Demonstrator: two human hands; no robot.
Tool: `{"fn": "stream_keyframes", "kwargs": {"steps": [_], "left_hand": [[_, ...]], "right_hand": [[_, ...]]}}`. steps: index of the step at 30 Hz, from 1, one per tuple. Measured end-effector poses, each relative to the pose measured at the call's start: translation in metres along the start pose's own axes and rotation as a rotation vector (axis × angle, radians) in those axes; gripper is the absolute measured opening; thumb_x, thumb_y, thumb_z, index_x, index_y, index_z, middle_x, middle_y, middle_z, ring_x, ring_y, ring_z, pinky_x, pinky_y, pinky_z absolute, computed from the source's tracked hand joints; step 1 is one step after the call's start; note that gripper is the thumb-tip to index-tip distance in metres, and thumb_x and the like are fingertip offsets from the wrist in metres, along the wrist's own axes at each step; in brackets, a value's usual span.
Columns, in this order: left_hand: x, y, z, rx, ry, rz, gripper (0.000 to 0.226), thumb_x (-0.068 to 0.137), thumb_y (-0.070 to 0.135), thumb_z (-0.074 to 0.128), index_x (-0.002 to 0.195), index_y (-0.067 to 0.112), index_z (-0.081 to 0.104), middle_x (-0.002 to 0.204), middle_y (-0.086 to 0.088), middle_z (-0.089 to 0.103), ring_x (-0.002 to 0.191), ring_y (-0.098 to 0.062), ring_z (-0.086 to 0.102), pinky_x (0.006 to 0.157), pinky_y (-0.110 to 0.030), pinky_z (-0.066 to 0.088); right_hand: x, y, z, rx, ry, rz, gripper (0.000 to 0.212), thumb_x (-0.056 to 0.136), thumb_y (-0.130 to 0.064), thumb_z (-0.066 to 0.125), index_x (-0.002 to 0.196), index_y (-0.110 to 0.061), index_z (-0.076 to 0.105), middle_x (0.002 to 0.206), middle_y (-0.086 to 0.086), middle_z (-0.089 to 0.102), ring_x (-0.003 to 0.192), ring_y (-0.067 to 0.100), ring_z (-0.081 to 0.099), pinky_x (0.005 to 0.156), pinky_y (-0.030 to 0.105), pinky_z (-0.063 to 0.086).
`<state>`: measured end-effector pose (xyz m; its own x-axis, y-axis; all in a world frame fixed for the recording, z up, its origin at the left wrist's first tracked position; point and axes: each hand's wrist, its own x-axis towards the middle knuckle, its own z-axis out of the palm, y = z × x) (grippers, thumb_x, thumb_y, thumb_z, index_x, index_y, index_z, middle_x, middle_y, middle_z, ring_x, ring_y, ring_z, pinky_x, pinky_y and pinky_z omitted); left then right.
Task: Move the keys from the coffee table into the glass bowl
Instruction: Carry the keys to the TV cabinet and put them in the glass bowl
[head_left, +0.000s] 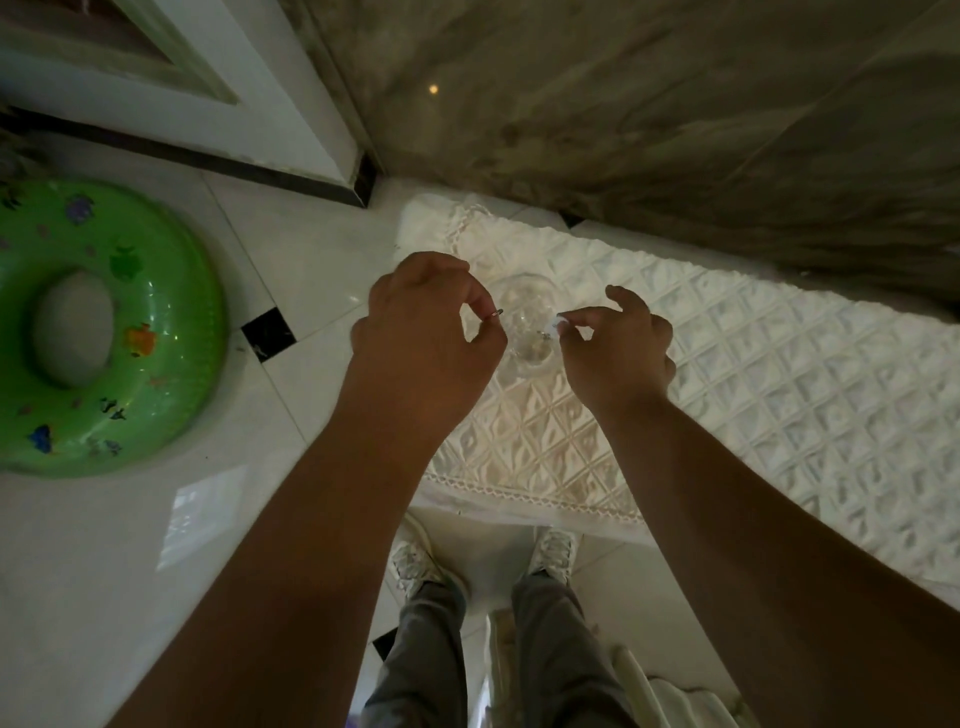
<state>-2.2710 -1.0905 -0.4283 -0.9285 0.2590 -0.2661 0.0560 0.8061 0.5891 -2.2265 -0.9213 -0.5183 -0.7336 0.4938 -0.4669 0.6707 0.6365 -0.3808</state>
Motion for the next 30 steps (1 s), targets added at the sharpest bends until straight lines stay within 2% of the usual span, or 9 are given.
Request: {"fn": "stream_keyframes", "kwargs": {"steps": [5,14,26,30], "left_hand": [[0.007,-0.007,0.016,-0.019,-0.021,-0.003,0.007,0.083,0.032,0.067,0.085,0.031,0.061,0.13,0.005,0.054,0.126,-0.017,0.047,0.102,-0.051,0.04],[0.023,-0.019,0.045,0.007,-0.069,-0.064,0.007,0.083,0.033,0.069,0.087,0.034,0.063,0.133,0.008,0.054,0.126,-0.015,0.046,0.103,-0.048,0.039],[0.025,-0.026,0.089,0.05,-0.057,-0.094,0.013,0.081,0.029,0.071,0.087,0.038,0.063,0.137,0.012,0.052,0.124,-0.013,0.05,0.099,-0.05,0.042],[0.025,-0.025,0.089,0.038,-0.041,-0.09,0.017,0.084,0.027,0.068,0.098,0.037,0.066,0.139,0.013,0.05,0.127,-0.014,0.045,0.101,-0.046,0.04]], "right_hand": [[-0.001,0.002,0.012,-0.008,-0.028,0.019,0.028,0.098,-0.043,0.047,0.116,-0.043,0.068,0.157,-0.016,0.029,0.141,0.022,0.023,0.107,0.052,0.025],[-0.009,0.005,0.015,0.075,-0.018,0.011,0.039,0.099,-0.041,0.045,0.137,-0.034,0.055,0.156,-0.014,0.033,0.142,0.02,0.027,0.112,0.054,0.026],[-0.005,0.009,0.013,0.058,0.0,-0.043,0.039,0.097,-0.043,0.048,0.133,-0.033,0.057,0.156,-0.011,0.033,0.144,0.019,0.027,0.114,0.056,0.024],[-0.005,0.013,0.01,0.07,0.009,-0.034,0.039,0.097,-0.044,0.047,0.134,-0.032,0.057,0.156,-0.011,0.032,0.144,0.018,0.026,0.114,0.056,0.022]]}}
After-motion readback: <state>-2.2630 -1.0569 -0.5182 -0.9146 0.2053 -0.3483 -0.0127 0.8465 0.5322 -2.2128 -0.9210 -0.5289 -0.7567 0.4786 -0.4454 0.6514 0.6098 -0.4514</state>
